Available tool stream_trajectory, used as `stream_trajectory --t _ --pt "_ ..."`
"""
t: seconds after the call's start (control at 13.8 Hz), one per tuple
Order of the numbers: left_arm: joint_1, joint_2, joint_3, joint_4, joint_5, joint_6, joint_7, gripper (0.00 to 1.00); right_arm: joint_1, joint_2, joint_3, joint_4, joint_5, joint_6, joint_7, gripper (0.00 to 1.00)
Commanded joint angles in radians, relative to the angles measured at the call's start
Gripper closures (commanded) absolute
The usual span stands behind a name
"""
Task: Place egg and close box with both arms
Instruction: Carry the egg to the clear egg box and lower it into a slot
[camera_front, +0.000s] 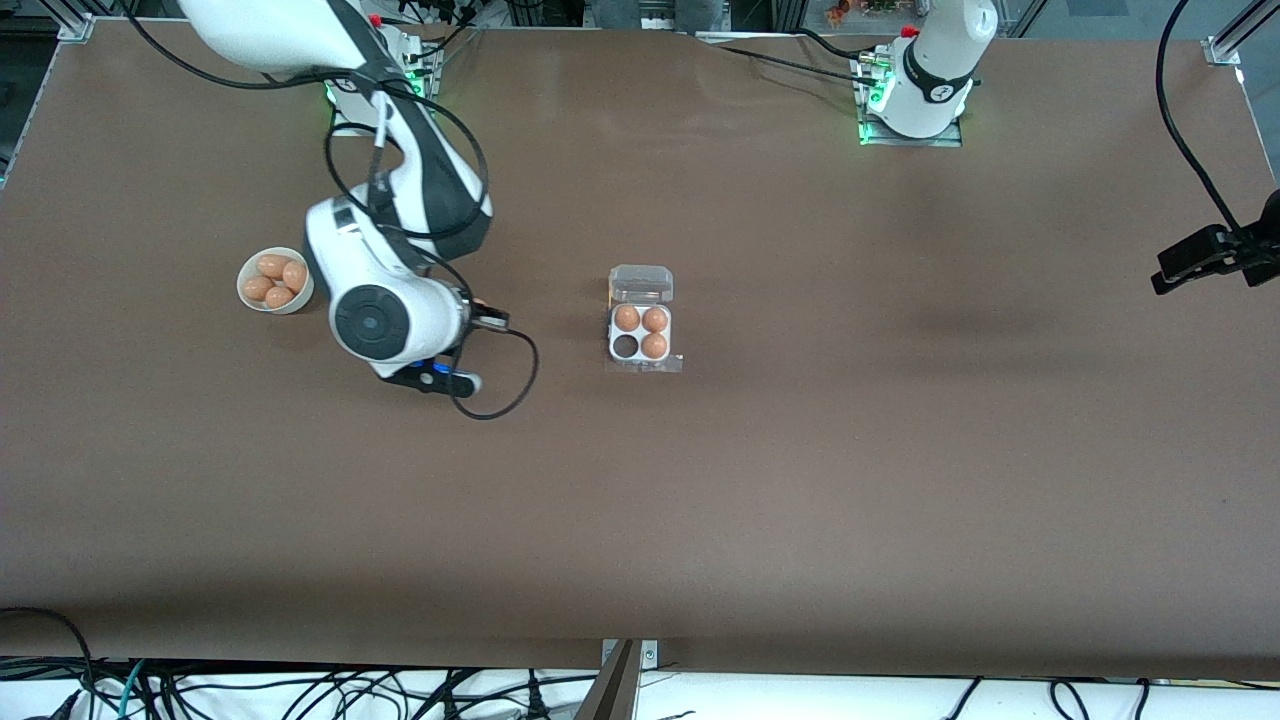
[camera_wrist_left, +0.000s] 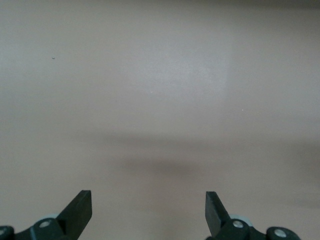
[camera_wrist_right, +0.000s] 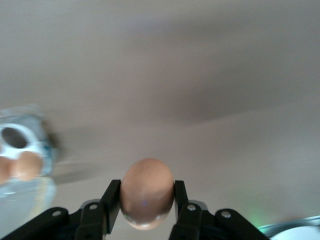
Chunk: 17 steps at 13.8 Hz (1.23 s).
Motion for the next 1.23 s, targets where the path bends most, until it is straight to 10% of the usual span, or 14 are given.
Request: stream_trajectory --t 0.0,0.29,1.16 --pt "0.003 0.008 -0.003 0.024 0.000 -0.014 0.002 0.00 0.035 0.096 -0.004 0.158 0.105 -0.011 0.118 0.75" --pt "0.005 0.008 -0.001 0.024 -0.001 -0.012 0.005 0.00 0.109 0.159 -0.004 0.170 0.234 0.163 0.240 0.75" --pt "0.005 0.008 -0.001 0.024 -0.001 -0.012 0.005 0.00 0.192 0.274 -0.003 0.170 0.241 0.268 0.302 0.75"
